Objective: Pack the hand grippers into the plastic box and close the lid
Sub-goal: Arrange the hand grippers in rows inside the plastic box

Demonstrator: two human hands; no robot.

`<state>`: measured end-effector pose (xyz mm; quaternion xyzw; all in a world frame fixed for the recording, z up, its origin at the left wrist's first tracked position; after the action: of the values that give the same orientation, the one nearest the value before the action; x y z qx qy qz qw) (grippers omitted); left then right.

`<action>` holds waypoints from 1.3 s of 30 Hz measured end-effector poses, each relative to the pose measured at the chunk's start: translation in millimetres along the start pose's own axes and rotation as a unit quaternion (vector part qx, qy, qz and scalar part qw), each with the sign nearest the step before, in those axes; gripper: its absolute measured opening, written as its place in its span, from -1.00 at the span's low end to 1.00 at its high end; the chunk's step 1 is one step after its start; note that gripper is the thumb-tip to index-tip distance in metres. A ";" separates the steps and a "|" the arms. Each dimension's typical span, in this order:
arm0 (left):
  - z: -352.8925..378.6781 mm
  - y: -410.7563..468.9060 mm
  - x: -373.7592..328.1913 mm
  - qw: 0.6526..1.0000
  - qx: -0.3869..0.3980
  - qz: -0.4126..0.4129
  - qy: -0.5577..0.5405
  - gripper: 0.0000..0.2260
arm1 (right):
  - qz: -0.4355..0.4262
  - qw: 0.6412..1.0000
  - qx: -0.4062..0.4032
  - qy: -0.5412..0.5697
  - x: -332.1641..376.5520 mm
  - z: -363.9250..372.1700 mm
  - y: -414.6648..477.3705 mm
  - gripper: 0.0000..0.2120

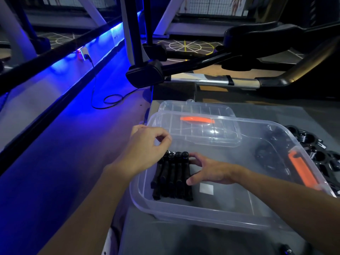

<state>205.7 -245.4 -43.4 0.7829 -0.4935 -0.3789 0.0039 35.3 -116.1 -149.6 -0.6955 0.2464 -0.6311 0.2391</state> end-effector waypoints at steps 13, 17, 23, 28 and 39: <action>-0.3 0.5 -0.9 1.000 0.009 0.020 0.022 -0.80 | -0.002 0.999 -0.007 -0.048 3.2 -1.2 3.0 -0.04; -1.3 -0.4 -4.0 0.999 0.027 0.012 0.045 -0.81 | 0.018 0.997 -0.008 -0.079 8.5 -2.0 -4.0 0.06; 1.1 8.7 -40.9 0.995 0.052 0.033 0.083 -0.84 | 0.010 0.988 -0.088 -0.124 30.3 -19.8 -50.6 -0.04; 25.5 26.9 -100.0 0.996 0.049 0.077 0.012 -0.85 | -0.057 0.971 -0.215 -0.087 36.9 -43.5 -116.3 -0.35; 133.9 4.2 -252.4 0.949 0.178 0.256 -0.055 -0.63 | -0.112 0.849 -0.515 0.044 -71.5 -93.9 -291.8 -0.79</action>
<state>65.5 -2.6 11.5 0.5962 -0.7359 -0.3140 -0.0657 -52.1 150.9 -7.8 -0.7134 0.4665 -0.4661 -0.2372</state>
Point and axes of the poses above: each hand's wrist, its own y-axis towards the middle knuckle, its own z-axis out of the palm, x = y × z, the point moved 4 cm from there along y, towards the middle knuckle, and after that the axes turned 9 degrees about z, right-handed, at the moved point
